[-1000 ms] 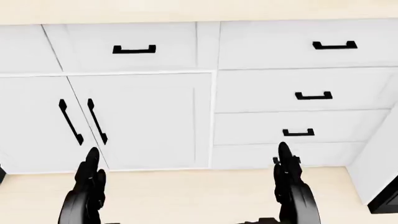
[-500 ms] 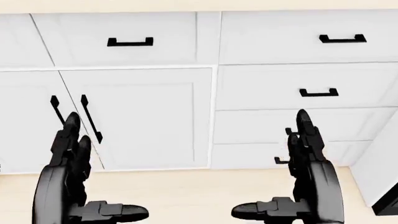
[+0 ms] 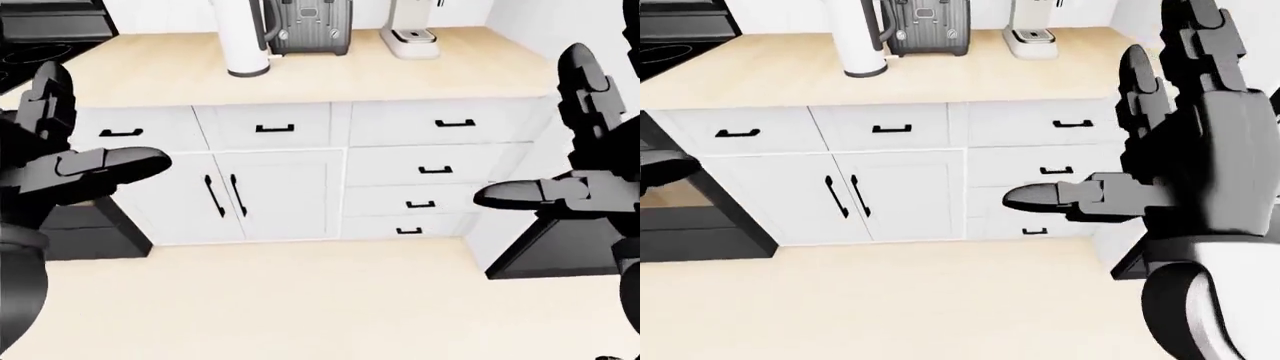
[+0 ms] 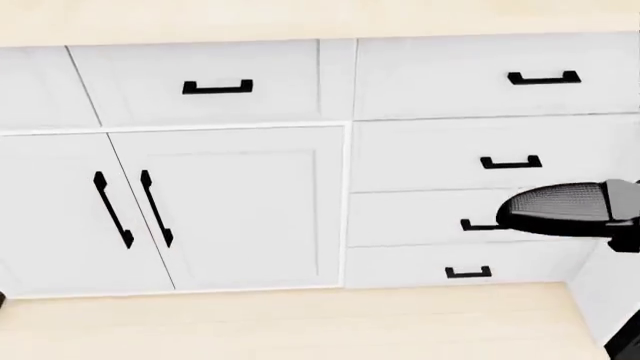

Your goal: Close the lid of the electric kettle.

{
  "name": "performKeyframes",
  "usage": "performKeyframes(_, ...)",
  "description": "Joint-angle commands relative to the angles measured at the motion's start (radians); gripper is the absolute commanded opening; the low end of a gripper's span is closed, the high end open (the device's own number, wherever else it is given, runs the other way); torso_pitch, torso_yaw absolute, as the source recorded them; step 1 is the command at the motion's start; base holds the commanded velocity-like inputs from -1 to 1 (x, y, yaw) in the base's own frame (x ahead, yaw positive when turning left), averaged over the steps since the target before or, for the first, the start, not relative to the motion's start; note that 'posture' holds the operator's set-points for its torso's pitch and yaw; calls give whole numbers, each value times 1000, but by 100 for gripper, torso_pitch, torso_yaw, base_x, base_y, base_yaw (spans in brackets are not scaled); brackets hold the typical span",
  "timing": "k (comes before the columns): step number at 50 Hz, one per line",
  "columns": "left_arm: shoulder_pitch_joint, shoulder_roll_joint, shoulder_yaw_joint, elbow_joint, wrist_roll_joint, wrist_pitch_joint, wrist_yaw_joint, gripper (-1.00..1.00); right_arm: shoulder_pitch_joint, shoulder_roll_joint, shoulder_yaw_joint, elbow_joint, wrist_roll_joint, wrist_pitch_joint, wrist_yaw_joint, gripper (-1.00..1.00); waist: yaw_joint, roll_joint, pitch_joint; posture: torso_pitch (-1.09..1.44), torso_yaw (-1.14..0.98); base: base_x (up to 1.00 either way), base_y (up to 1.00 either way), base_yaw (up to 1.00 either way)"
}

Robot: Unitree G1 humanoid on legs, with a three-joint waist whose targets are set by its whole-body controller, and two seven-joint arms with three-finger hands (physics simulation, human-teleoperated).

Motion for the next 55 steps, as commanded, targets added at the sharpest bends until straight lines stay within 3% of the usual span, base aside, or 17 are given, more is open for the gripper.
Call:
performKeyframes(1,7,62,-4,11,-124,-105,79,100,-18,-57,21,-10,180,-67,-145,100,2,0,-3,0,0,0,0,0)
performKeyframes(7,66,104,-48,16,-127,-201,93,100,-17,-157,13,-10,279,-152,-210,100,2,-6,13,0,0,0,0,0)
performKeyframes(14,84,91,-60,5,-97,-204,78,100,36,-115,9,-9,196,-163,-170,100,-2,-6,3,0,0,0,8,0)
performKeyframes(19,76,94,-49,5,-114,-196,84,100,42,-82,26,-11,147,-144,-135,100,-6,-30,-18,0,0,0,35,0)
performKeyframes(23,73,94,-55,5,-110,-199,82,100,35,-78,22,-11,153,-133,-138,100,-15,17,1,0,0,0,36,0)
performKeyframes(25,73,93,-52,3,-117,-202,83,100,37,-79,20,-11,152,-134,-136,100,-15,85,-17,0,0,0,35,0)
performKeyframes(35,79,93,-52,-7,-120,-195,84,100,45,-91,16,-11,152,-137,-133,100,-6,-16,6,0,0,0,35,0)
performKeyframes(38,89,84,-65,-19,-97,-196,77,100,78,-86,30,-11,106,-141,-106,100,-5,-81,-4,0,0,0,36,0)
performKeyframes(39,88,81,-68,-24,-89,-193,74,100,87,-77,36,-11,84,-142,-92,100,-16,-46,4,0,0,0,37,0)
performKeyframes(41,84,75,-70,-24,-80,-187,68,100,85,-68,38,-11,78,-135,-88,100,-9,-67,-6,0,0,0,35,0)
performKeyframes(43,79,74,-67,-24,-85,-180,70,100,82,-62,39,-11,78,-127,-87,100,-10,-58,-14,0,0,0,36,0)
performKeyframes(47,76,69,-73,-22,-76,-179,64,100,78,-47,41,-11,58,-108,-75,100,-11,-17,6,0,0,0,36,0)
performKeyframes(49,76,66,-74,-23,-72,-177,61,100,77,-44,46,-11,51,-105,-72,100,-16,24,4,0,0,0,36,0)
performKeyframes(51,78,59,-80,-27,-59,-176,54,100,77,-42,46,-11,52,-105,-73,100,-14,111,-21,0,0,0,35,0)
performKeyframes(52,76,59,-77,-29,-62,-173,55,100,80,-38,49,-11,46,-106,-69,100,-10,58,-7,0,0,0,36,0)
performKeyframes(53,74,61,-72,-30,-71,-169,61,100,84,-30,50,-11,36,-103,-64,100,-8,66,-1,0,0,0,36,0)
performKeyframes(55,77,58,-75,-31,-66,-172,58,100,91,-3,29,-11,38,-89,-64,100,1,30,11,0,0,0,18,0)
